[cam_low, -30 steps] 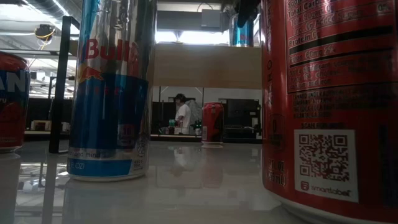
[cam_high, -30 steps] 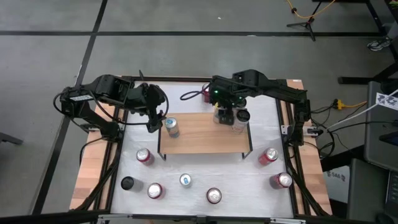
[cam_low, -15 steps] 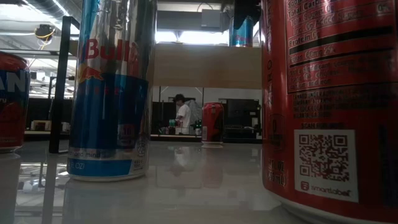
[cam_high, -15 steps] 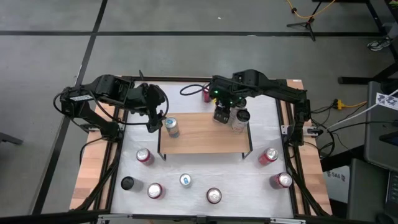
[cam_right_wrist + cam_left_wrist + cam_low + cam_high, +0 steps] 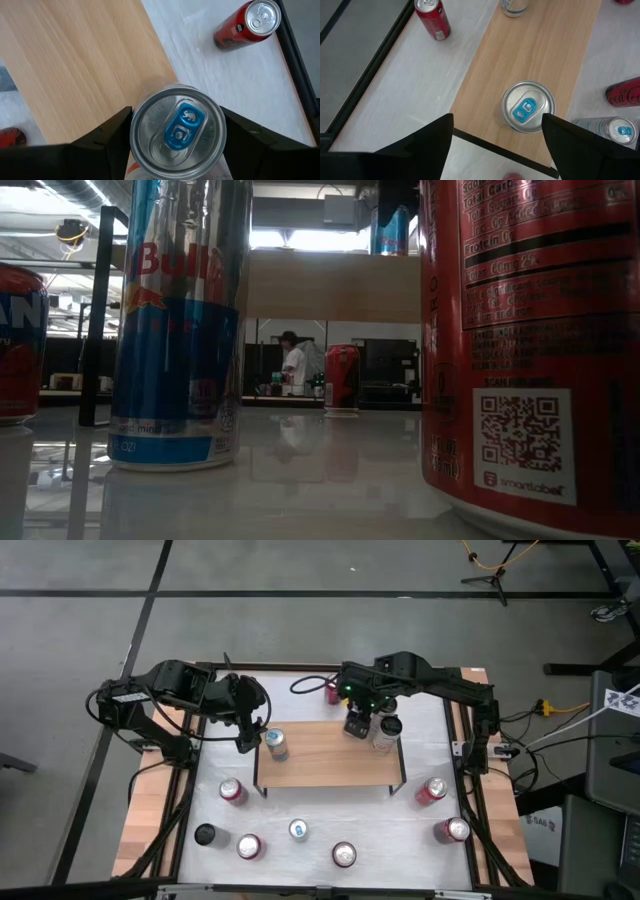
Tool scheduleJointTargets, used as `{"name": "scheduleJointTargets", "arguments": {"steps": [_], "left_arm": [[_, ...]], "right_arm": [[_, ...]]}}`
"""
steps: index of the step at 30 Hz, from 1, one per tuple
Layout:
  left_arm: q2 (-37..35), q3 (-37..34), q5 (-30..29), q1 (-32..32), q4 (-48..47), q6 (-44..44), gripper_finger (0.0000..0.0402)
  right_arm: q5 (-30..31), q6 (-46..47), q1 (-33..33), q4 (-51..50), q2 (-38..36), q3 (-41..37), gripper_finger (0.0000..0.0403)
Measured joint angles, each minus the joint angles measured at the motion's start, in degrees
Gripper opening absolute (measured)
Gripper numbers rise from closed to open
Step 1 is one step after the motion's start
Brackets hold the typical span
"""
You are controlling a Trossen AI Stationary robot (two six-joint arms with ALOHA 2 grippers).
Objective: Place canned beverage on shelf
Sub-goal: Adjust the right blue soda can on the shelf
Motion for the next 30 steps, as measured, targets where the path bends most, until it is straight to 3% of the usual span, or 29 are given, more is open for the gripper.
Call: {"name": "scheduleJointTargets", "arguments": {"steps": [30], "left_arm": [[0.0,0.0,0.0,0.0,0.0,0.0,0.0295]], "right_arm": [[1.5,2.8,0.0,-0.4,0.0,3.6,0.0244]]}}
